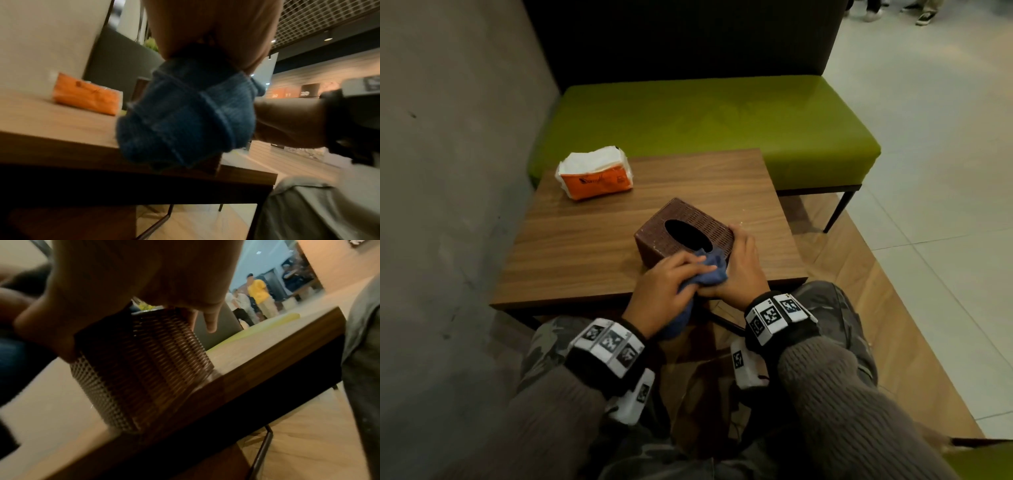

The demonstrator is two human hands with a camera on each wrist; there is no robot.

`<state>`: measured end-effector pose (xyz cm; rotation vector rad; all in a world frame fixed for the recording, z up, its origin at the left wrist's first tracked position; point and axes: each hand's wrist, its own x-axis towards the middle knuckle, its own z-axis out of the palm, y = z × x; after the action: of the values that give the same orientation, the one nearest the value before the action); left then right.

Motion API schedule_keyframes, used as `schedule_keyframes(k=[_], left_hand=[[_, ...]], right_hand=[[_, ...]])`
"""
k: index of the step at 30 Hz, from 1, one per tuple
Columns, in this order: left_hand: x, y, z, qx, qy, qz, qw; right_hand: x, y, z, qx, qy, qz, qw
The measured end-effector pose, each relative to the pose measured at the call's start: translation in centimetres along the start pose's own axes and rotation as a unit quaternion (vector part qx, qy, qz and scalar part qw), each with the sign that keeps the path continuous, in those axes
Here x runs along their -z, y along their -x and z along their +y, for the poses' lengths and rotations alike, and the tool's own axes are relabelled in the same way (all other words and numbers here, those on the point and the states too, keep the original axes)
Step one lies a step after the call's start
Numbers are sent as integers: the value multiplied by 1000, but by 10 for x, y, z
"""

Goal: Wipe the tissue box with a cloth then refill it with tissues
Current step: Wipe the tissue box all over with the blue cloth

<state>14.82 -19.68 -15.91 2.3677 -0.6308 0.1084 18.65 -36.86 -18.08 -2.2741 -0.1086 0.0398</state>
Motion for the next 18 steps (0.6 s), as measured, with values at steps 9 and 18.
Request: schedule_keyframes(k=[9,18], left_hand=[[5,0,-3,-5,-46,15,999],[18,4,-17,12,-70,46,996]], right_hand=[[-2,-4,-7,4,-11,0,1000],[3,-8,-6,13,14,-28,999]])
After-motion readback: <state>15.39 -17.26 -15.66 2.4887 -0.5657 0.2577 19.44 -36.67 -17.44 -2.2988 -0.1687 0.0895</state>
